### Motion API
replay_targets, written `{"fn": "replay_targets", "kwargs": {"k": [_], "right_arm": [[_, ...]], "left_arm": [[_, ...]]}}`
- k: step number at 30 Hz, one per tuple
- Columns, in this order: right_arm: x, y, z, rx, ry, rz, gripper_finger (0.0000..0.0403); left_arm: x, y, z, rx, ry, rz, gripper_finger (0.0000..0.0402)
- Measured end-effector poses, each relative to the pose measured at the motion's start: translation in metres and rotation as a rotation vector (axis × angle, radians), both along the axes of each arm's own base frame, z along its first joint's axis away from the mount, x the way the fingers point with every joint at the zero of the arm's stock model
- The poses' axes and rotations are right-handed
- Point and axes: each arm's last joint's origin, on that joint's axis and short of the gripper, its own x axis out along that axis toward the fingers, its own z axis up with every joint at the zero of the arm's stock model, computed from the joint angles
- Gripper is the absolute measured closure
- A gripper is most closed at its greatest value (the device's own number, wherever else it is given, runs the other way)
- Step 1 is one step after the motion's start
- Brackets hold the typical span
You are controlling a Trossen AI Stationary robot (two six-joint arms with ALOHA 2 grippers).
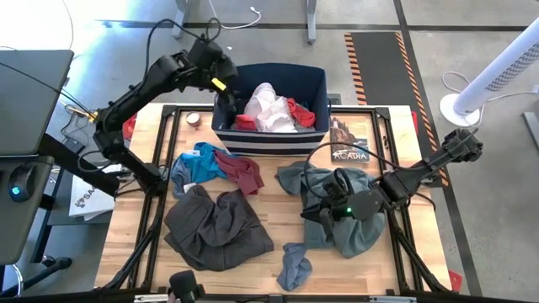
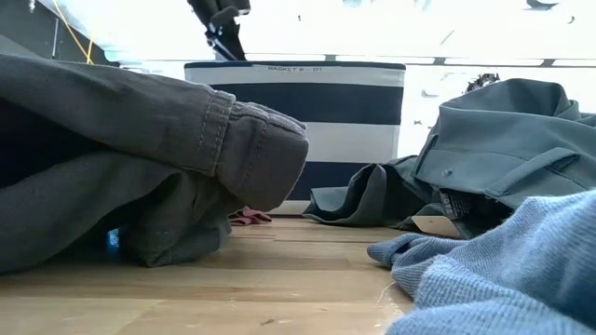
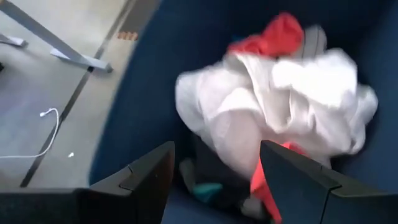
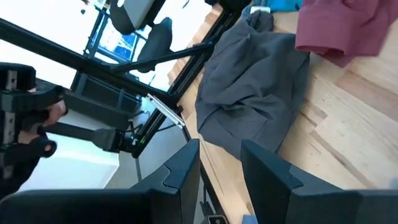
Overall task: Sort clothes
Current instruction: Put the pink skirt into the blue laundry bin
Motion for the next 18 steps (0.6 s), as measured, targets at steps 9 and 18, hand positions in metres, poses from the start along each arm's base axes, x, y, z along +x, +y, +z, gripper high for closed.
{"fn": "replay_targets", "kwargs": {"k": [9,18], "right_arm": [[-0.004,0.005,0.000,-0.060,-0.025,-0.049,0.0289],[0.003,-0.016,-0.005,-0.170,0.028,-0.132,0.0289]], "left_arm": [[-0.037,-0.016,0.034,-0.008,-0.116,0.110,0.0165],[-0.088,-0.063,0.063,-0.036,-0.235,0.131,0.0165]]}}
